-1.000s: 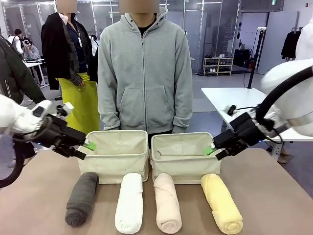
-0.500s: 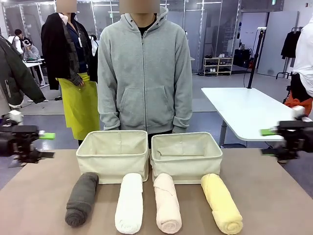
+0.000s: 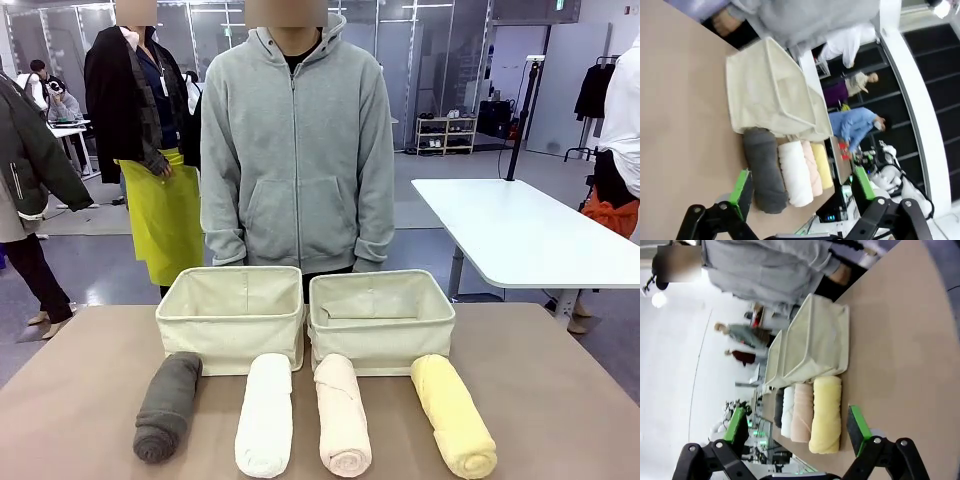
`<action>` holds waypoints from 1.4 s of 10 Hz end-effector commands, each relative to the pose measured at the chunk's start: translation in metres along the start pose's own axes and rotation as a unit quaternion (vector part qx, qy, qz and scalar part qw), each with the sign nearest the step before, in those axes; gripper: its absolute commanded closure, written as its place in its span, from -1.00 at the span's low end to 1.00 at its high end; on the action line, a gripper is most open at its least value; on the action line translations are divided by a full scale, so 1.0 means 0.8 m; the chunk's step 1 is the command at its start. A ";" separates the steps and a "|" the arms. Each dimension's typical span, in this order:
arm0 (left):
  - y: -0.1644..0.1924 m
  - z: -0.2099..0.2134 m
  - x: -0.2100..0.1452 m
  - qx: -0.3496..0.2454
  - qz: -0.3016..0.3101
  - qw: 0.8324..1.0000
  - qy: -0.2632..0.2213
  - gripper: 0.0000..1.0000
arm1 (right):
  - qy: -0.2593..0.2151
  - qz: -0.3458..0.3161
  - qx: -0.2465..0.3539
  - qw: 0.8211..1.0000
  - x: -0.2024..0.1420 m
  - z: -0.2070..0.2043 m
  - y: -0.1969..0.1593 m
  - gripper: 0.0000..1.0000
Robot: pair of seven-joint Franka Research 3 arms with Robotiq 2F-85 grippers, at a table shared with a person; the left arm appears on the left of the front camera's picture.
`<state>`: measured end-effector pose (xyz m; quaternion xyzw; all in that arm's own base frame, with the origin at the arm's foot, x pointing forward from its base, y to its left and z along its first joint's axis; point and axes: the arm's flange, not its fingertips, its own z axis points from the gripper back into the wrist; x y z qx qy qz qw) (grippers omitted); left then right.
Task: Divide the towels into two baskets.
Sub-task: Pick up one hotel-folded towel and place it in the Fabric basket indicated by the person.
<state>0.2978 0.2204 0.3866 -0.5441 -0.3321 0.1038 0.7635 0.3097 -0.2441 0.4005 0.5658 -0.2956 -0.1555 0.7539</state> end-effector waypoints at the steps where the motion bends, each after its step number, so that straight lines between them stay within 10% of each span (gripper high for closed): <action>1: -0.011 0.011 -0.007 0.014 -0.015 1.000 -0.006 -1.00 | -0.012 0.016 -0.012 1.000 -0.017 0.017 0.015 -1.00; 14: -0.003 0.023 0.001 0.013 -0.005 1.000 -0.018 -1.00 | -0.016 0.010 -0.015 1.000 -0.007 0.030 0.007 -1.00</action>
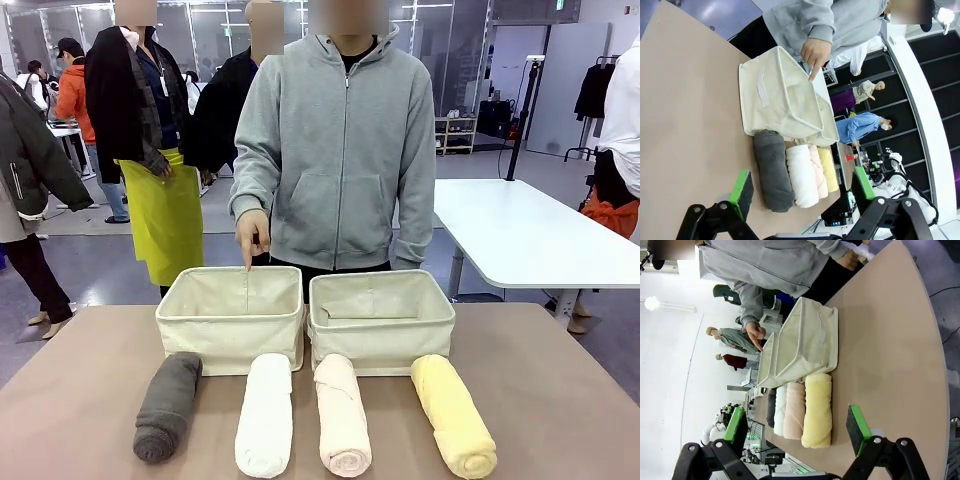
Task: Divide the towels into two baskets.
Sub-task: Pick up one hotel-folded towel and place it in the Fabric basket indicated by the person.
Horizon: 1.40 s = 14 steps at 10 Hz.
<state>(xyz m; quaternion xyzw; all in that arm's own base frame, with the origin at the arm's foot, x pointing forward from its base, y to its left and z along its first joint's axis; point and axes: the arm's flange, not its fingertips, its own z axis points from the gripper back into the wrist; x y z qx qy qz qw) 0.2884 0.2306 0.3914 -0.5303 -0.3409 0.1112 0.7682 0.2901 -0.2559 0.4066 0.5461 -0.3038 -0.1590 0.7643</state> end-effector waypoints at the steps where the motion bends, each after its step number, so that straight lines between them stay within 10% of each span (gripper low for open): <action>1: 0.000 0.005 0.001 -0.002 -0.001 1.000 -0.007 -1.00 | -0.008 0.001 0.006 1.000 0.002 0.003 0.002 -1.00; 6: 0.000 0.000 0.000 0.000 0.000 1.000 0.000 -1.00 | -0.008 0.001 0.006 1.000 0.002 0.003 0.002 -1.00; 14: -0.122 -0.199 -0.038 0.210 -0.145 0.927 0.275 -1.00 | -0.008 0.001 0.006 1.000 0.002 0.003 0.002 -1.00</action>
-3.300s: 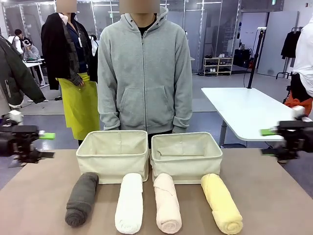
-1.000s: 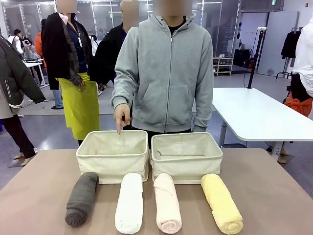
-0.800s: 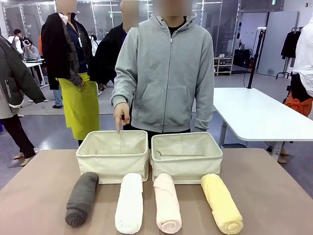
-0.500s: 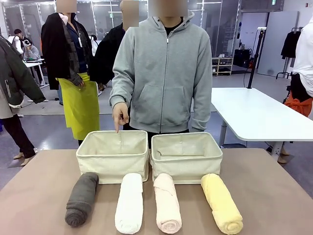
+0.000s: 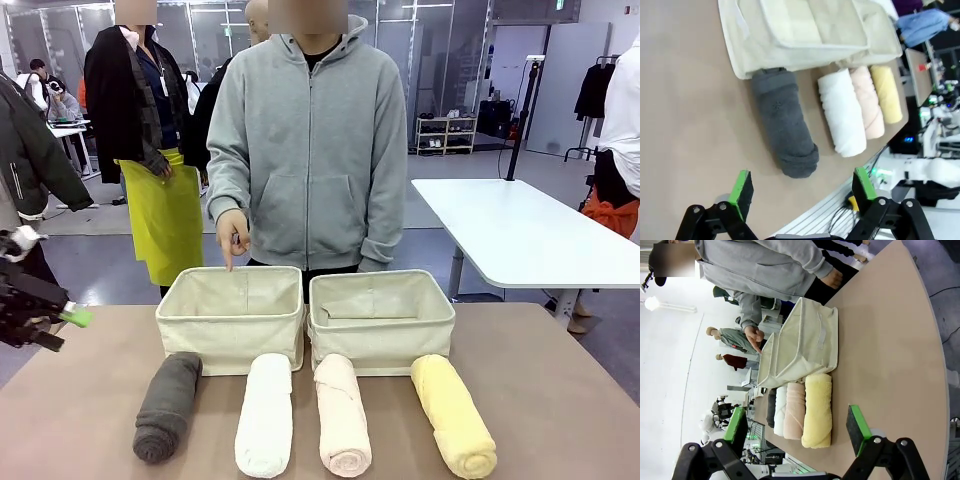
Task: Divide the towels into two baskets.
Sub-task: Pick up one hotel-folded towel and place it in the Fabric basket indicated by the person.
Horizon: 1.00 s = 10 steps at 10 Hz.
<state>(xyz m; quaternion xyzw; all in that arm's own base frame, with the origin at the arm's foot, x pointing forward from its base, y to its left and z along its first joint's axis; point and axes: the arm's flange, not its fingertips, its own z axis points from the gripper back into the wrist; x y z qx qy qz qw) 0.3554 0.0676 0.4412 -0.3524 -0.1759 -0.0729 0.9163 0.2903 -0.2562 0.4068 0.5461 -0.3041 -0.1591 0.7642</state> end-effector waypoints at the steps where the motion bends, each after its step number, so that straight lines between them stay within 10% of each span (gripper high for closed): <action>1: -0.024 -0.038 -0.012 0.067 -0.024 0.996 0.052 -1.00 | -0.008 0.001 0.005 1.000 0.001 0.002 0.002 -1.00; 10: -0.049 -0.190 -0.010 0.194 0.000 0.972 0.135 -1.00 | -0.008 0.001 0.005 1.000 0.001 0.002 0.002 -1.00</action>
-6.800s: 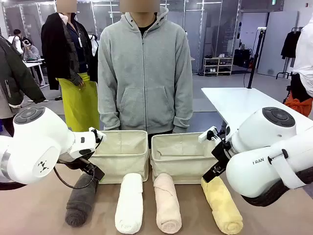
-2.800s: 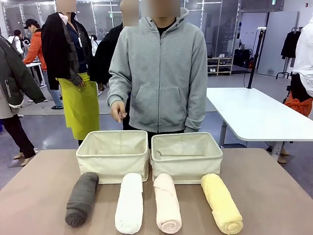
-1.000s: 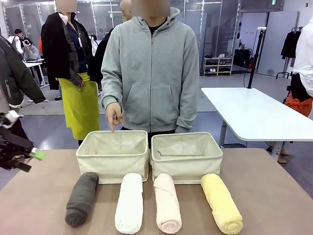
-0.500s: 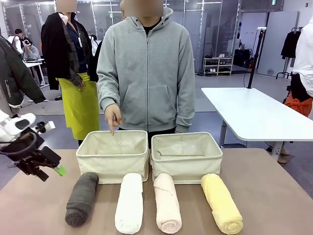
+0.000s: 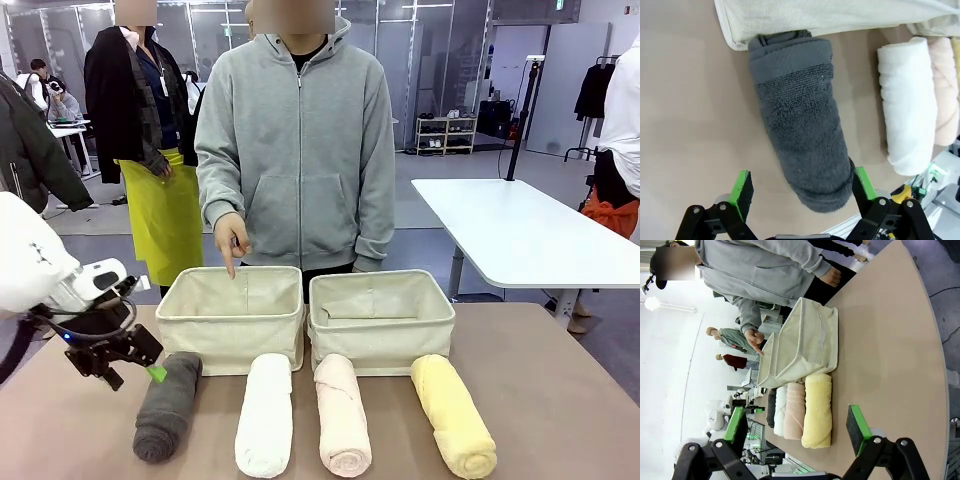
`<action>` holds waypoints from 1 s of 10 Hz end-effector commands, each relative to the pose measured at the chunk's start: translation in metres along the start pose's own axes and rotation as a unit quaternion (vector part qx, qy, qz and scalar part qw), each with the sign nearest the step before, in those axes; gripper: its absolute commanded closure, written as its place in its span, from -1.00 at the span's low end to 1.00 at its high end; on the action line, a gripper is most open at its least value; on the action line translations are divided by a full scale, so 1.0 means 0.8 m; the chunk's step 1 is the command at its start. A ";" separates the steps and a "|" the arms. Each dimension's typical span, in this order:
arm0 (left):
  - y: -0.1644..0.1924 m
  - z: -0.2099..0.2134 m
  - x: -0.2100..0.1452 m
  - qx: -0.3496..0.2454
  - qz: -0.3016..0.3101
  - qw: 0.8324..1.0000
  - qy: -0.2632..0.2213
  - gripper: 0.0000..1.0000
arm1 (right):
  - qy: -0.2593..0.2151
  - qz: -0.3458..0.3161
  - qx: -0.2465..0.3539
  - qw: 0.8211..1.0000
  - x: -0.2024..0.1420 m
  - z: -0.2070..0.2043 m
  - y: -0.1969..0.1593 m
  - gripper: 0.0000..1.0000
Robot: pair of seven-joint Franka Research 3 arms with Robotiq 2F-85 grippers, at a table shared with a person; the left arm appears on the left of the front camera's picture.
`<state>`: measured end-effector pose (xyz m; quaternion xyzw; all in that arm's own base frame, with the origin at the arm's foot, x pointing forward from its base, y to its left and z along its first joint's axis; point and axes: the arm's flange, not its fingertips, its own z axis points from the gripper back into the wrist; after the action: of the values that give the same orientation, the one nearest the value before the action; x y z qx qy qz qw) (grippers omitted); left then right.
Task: Divide the towels into two baskets.
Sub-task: Pick up one hotel-folded towel and place it in the Fabric basket indicated by the person.
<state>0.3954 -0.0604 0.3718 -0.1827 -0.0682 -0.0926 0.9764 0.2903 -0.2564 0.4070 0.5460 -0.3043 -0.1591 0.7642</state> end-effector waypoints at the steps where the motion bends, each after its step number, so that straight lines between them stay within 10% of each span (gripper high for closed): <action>1: -0.005 -0.029 -0.021 0.035 0.007 0.999 0.015 -1.00 | -0.008 0.000 0.006 1.000 0.001 0.002 0.002 -1.00; 7: -0.015 -0.078 -0.023 0.037 0.011 0.999 0.024 -1.00 | -0.008 0.000 0.006 1.000 0.001 0.002 0.002 -1.00; 10: -0.017 -0.089 -0.025 0.022 0.003 1.000 0.016 -0.49 | -0.008 0.000 0.006 1.000 0.001 0.002 0.002 -1.00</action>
<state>0.4024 -0.0982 0.3225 -0.1599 -0.0391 -0.0949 0.9818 0.2903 -0.2564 0.4070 0.5460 -0.3044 -0.1591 0.7641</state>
